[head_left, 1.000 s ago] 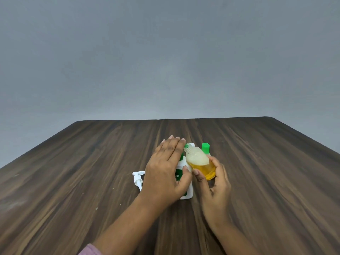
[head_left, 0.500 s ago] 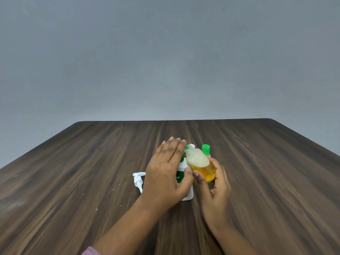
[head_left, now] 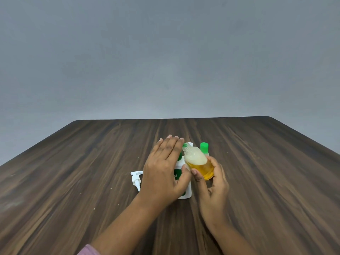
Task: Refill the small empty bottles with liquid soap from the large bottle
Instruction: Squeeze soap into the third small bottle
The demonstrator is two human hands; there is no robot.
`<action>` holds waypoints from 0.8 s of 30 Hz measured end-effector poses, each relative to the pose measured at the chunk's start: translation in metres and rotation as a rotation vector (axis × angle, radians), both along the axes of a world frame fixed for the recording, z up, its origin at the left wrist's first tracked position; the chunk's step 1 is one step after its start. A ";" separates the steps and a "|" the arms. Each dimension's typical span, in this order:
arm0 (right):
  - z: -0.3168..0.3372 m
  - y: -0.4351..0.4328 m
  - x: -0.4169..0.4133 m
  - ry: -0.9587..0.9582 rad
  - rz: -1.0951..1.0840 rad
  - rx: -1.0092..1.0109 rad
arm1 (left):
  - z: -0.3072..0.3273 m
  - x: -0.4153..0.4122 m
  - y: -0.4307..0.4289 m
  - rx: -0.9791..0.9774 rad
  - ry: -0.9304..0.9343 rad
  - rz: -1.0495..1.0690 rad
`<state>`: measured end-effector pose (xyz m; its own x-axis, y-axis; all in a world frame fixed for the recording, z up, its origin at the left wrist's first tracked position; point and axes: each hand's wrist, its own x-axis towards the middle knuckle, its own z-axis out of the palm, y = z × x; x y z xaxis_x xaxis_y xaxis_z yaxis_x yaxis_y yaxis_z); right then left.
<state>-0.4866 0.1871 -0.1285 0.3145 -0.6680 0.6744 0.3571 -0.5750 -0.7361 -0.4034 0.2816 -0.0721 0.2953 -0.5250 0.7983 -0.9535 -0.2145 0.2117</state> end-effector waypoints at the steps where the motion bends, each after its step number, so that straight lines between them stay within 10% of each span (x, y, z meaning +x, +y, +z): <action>1: 0.000 0.000 0.000 0.000 0.003 -0.001 | 0.002 -0.001 0.000 0.008 -0.010 0.004; 24: 0.002 0.004 0.001 -0.021 0.073 0.081 | 0.017 -0.005 0.003 0.049 -0.043 0.055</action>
<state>-0.4854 0.1907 -0.1264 0.3509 -0.6966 0.6258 0.4113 -0.4857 -0.7713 -0.4087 0.2841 -0.0555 0.2908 -0.5476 0.7846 -0.9480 -0.2756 0.1591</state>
